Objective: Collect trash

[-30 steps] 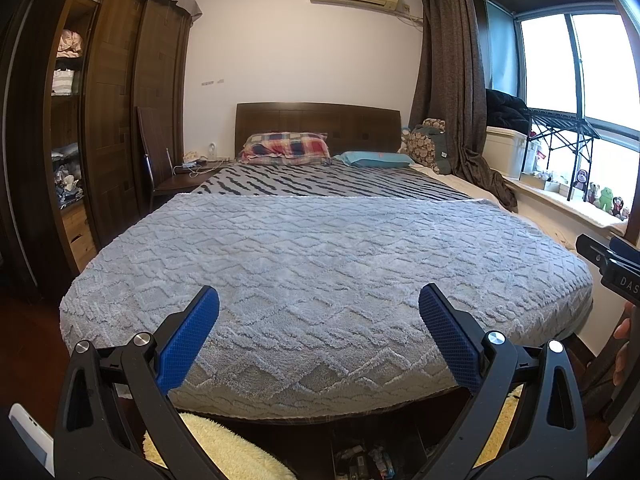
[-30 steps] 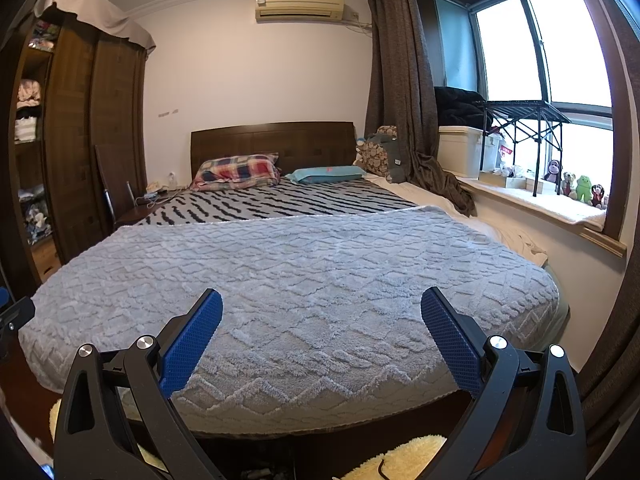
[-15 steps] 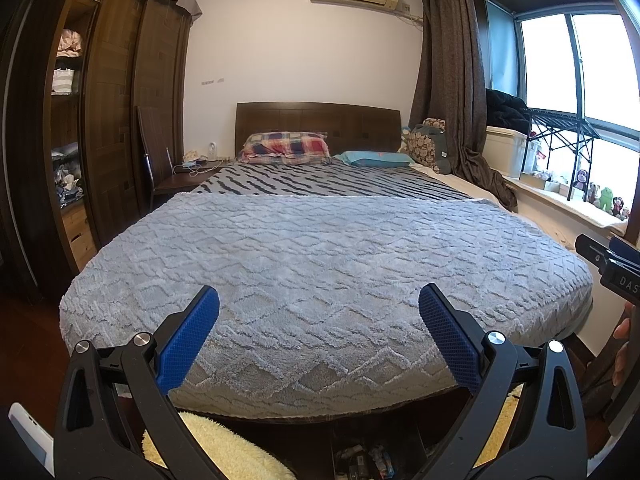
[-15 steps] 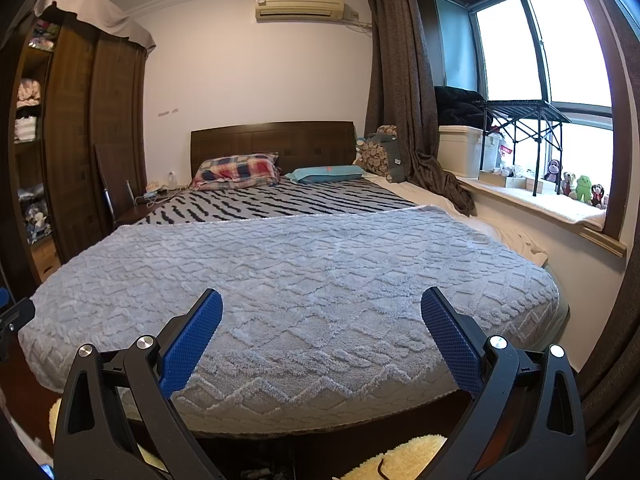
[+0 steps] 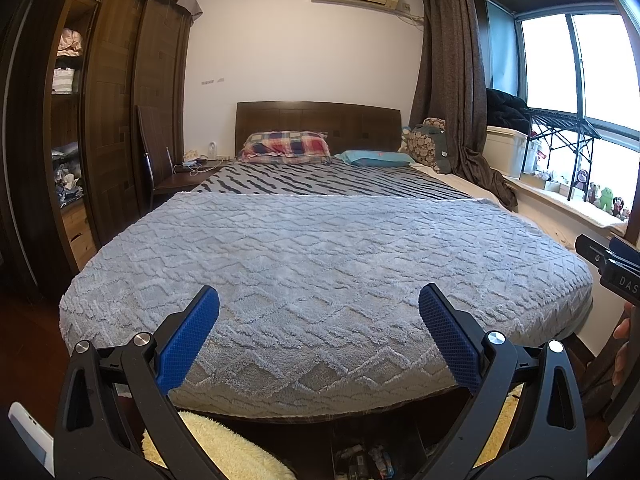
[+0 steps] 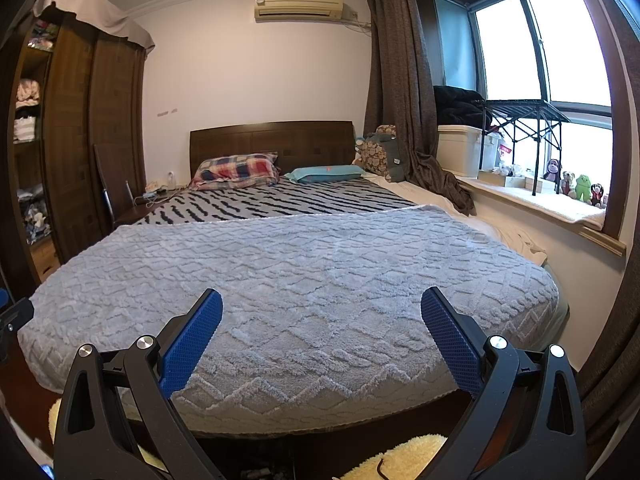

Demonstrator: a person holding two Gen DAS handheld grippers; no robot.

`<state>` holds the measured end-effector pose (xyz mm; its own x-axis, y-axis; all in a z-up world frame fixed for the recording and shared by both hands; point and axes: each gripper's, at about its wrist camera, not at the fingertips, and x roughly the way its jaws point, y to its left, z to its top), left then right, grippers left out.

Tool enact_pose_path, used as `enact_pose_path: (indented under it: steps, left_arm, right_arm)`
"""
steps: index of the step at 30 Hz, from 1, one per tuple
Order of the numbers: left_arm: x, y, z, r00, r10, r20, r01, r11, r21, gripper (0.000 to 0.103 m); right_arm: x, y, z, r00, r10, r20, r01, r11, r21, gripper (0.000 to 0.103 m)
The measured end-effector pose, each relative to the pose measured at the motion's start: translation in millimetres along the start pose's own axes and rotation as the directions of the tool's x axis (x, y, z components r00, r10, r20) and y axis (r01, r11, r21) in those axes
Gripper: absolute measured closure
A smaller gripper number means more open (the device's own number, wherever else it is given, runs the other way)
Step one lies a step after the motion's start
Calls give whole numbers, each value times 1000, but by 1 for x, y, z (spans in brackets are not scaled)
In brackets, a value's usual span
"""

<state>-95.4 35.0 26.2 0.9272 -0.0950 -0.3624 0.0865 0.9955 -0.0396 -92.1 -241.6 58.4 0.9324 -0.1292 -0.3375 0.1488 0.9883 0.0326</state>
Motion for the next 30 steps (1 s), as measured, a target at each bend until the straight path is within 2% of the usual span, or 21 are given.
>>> enact_pose_path:
  steps: [12,24,30]
  left_arm:
    - [0,1,0,1000,1,-2,-1,1000,-1,8]
    - [-1,8,1,1000,27,9,-26,997,-69,8]
    - [-2,7,2,999,40,21,-39,997,-60,8]
  right_arm:
    - [0,-2,-1,1000,-5,-3,5,1000,0,3]
    - [-1,-3,-3,1000,-7,-6,7,1000,0,3]
    - [1,-4,-2,1000,-8,-7,8,1000,1,3]
